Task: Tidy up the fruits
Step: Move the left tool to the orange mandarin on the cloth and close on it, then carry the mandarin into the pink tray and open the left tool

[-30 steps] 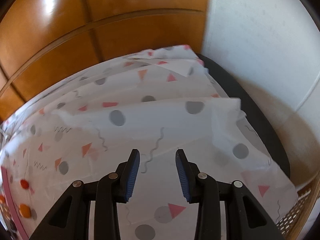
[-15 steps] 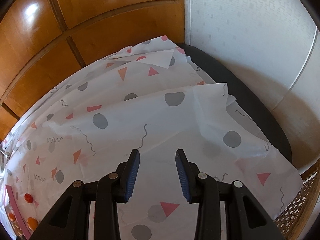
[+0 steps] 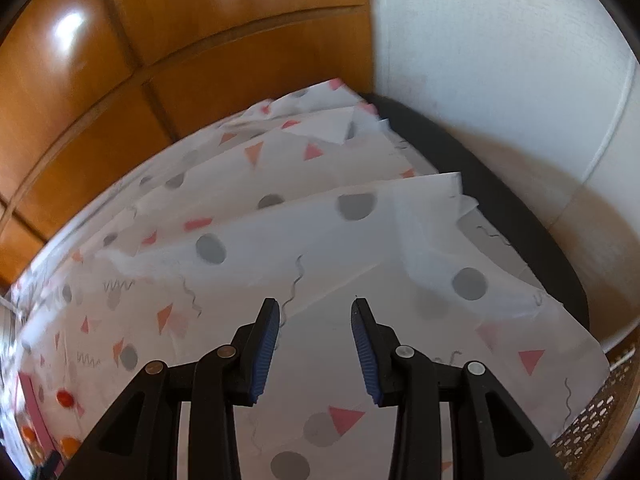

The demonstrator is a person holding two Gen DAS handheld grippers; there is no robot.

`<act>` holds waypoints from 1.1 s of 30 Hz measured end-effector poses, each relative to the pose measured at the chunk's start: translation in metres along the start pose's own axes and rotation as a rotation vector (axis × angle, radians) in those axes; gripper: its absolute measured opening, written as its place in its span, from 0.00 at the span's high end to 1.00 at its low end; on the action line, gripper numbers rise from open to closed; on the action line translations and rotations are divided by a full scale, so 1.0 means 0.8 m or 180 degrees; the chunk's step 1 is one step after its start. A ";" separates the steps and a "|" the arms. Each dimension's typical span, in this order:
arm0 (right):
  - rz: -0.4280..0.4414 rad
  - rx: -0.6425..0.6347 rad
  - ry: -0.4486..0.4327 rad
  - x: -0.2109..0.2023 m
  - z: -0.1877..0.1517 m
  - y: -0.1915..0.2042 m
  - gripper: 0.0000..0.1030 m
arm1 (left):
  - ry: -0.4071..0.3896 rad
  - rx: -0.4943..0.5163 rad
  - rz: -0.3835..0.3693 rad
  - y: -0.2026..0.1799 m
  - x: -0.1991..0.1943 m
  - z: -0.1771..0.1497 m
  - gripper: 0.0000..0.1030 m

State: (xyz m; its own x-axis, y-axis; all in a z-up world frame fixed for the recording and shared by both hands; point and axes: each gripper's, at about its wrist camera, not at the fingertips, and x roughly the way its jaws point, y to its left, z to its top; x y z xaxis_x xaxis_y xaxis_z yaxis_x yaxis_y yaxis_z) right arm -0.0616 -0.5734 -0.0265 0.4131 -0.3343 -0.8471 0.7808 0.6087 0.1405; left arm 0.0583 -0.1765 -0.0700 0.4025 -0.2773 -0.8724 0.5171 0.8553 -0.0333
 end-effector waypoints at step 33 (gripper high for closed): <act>-0.0057 0.0163 0.0155 0.013 0.001 -0.011 0.64 | -0.0337 -0.0613 0.0014 0.056 -0.047 -0.010 0.60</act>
State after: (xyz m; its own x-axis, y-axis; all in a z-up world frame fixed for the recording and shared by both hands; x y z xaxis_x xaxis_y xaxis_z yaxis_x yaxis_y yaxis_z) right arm -0.0640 -0.5829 -0.0360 0.3765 -0.3084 -0.8736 0.8113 0.5650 0.1502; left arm 0.0603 -0.1246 -0.0425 0.4867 -0.3091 -0.8170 0.3653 0.9216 -0.1311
